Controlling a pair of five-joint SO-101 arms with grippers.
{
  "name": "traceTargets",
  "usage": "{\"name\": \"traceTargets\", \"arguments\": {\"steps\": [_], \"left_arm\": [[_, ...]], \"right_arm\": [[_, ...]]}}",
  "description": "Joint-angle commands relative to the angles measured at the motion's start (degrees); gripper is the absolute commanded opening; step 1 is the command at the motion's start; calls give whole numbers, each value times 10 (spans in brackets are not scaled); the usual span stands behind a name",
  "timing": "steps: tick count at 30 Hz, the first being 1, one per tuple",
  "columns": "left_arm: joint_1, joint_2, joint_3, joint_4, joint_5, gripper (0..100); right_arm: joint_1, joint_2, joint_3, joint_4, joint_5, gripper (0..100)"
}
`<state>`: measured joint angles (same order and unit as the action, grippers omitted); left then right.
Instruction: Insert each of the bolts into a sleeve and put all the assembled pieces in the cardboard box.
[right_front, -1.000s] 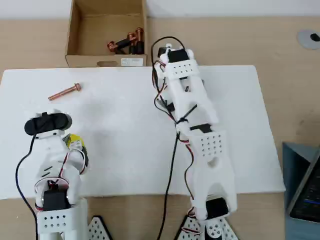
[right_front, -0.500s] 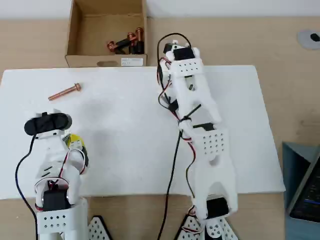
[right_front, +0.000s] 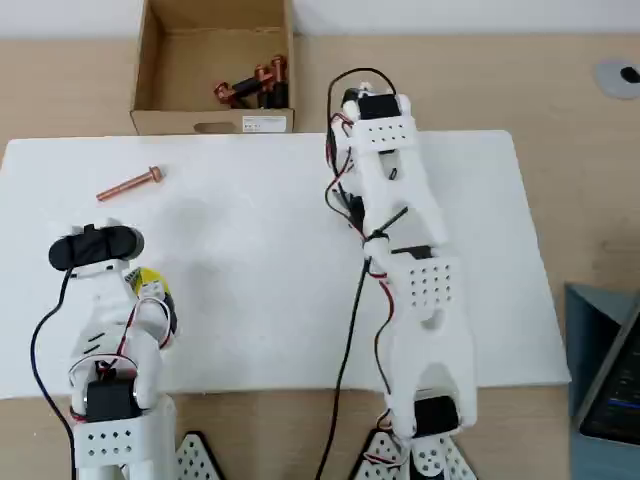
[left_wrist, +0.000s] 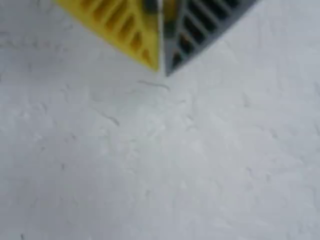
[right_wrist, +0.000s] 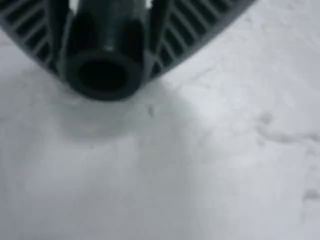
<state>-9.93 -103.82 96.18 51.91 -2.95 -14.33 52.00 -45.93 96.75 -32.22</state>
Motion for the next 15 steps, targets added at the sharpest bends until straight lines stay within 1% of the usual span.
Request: {"name": "traceTargets", "arguments": {"steps": [1,6,9,12,14,15], "left_arm": [[-3,-6,8,-8,2,2],[-3,-6,8,-8,2,2],[-3,-6,8,-8,2,2],[-3,-6,8,-8,2,2],[-2,-6,8,-8,2,2],[-2,-6,8,-8,1,2]], "right_arm": [[-10,1,-8,1,0,27],[-12,1,-25,1,1,27],[-16,1,-48,22,22,8],[-22,0,-107,55,28,10],[-22,0,-151,57,30,10],[-22,-5,-172,57,42,9]]}}
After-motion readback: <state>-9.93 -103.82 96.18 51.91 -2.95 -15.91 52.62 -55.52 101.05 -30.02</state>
